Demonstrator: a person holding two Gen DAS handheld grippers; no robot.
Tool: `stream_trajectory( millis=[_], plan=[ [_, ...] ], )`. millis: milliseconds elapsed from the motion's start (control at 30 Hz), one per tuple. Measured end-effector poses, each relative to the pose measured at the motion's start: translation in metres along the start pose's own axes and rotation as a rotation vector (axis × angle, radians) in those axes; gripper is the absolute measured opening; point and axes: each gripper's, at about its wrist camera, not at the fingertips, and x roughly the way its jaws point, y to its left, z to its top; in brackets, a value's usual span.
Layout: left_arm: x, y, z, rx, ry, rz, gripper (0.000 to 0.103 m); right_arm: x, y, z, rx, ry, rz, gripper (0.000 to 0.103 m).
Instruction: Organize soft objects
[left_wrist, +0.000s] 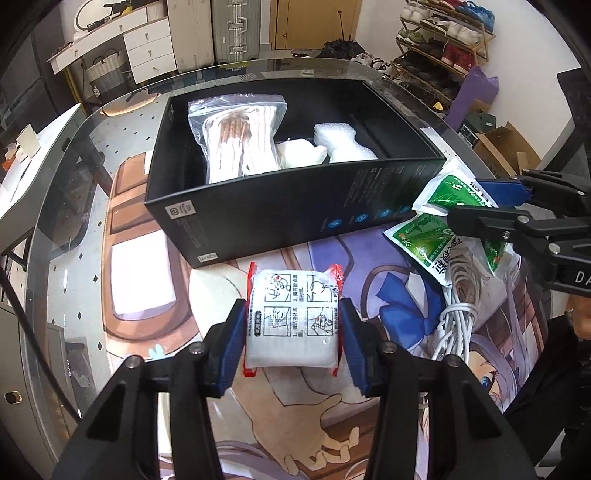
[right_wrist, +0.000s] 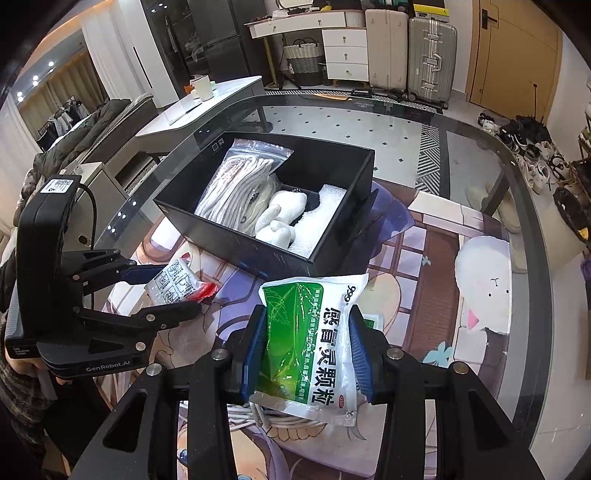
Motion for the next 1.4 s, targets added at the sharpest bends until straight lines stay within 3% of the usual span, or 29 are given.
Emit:
stream_trajectory(
  millis=[1400],
  plan=[
    [-0.068, -0.023, 0.017, 0.000, -0.139, -0.019, 0.047, -0.040, 0.024, -0.001, 0.036, -0.049, 0.008, 0.042]
  ],
)
